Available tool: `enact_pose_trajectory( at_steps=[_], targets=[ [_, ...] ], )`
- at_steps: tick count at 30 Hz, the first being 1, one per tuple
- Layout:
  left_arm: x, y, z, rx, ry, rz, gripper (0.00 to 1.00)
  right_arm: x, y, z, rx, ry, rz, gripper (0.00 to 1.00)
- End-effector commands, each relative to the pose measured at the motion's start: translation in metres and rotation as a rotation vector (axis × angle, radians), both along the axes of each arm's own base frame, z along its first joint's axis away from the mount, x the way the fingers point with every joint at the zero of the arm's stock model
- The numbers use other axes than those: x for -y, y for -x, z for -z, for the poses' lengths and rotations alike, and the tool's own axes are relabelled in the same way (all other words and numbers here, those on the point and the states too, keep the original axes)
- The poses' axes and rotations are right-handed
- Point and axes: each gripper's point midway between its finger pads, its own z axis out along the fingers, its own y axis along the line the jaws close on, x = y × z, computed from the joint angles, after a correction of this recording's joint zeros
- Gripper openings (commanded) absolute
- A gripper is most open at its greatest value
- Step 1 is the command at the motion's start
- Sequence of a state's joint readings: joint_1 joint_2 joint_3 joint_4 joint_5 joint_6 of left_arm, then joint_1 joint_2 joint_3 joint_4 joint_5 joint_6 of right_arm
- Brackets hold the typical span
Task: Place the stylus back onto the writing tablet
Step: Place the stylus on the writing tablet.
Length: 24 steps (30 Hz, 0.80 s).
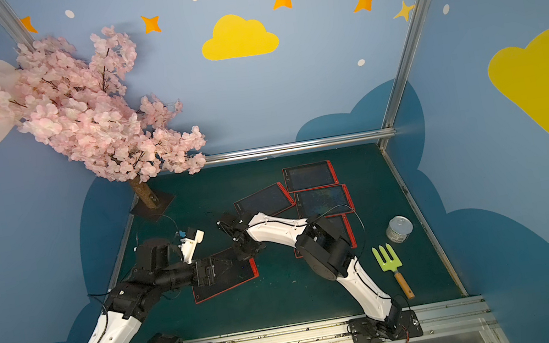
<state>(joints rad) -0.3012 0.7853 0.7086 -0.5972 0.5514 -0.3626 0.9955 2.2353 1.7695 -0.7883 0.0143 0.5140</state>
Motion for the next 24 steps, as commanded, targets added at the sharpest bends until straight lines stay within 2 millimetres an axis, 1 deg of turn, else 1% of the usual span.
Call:
enact_pose_trajectory(
  at_steps=[1, 7, 10, 15, 16, 21, 23, 24],
  targets=[
    [-0.005, -0.001, 0.004, 0.01, -0.026, -0.015, 0.99, 0.017, 0.009, 0.003, -0.039, 0.029, -0.006, 0.0],
    [-0.013, -0.005, 0.01, 0.0, -0.069, -0.064, 0.99, 0.029, 0.007, -0.029, -0.016, -0.076, 0.016, 0.0],
    [-0.024, -0.01, 0.018, -0.022, -0.12, -0.13, 0.99, 0.038, 0.01, -0.041, -0.006, -0.12, 0.023, 0.03],
    [-0.047, -0.016, 0.038, -0.113, -0.242, -0.254, 0.99, 0.052, 0.022, -0.053, -0.001, -0.188, 0.019, 0.17],
    [-0.055, -0.018, 0.044, -0.129, -0.286, -0.292, 0.99, 0.054, 0.025, -0.056, 0.001, -0.206, 0.015, 0.2],
    [-0.078, -0.021, 0.067, -0.227, -0.413, -0.401, 0.99, 0.06, 0.037, -0.072, 0.001, -0.3, 0.003, 0.35],
    [-0.085, -0.022, 0.074, -0.265, -0.434, -0.44, 0.99, 0.062, 0.039, -0.077, 0.004, -0.329, 0.0, 0.43],
    [-0.088, -0.023, 0.078, -0.287, -0.435, -0.462, 0.99, 0.063, 0.041, -0.079, 0.003, -0.342, -0.003, 0.49]
  ],
)
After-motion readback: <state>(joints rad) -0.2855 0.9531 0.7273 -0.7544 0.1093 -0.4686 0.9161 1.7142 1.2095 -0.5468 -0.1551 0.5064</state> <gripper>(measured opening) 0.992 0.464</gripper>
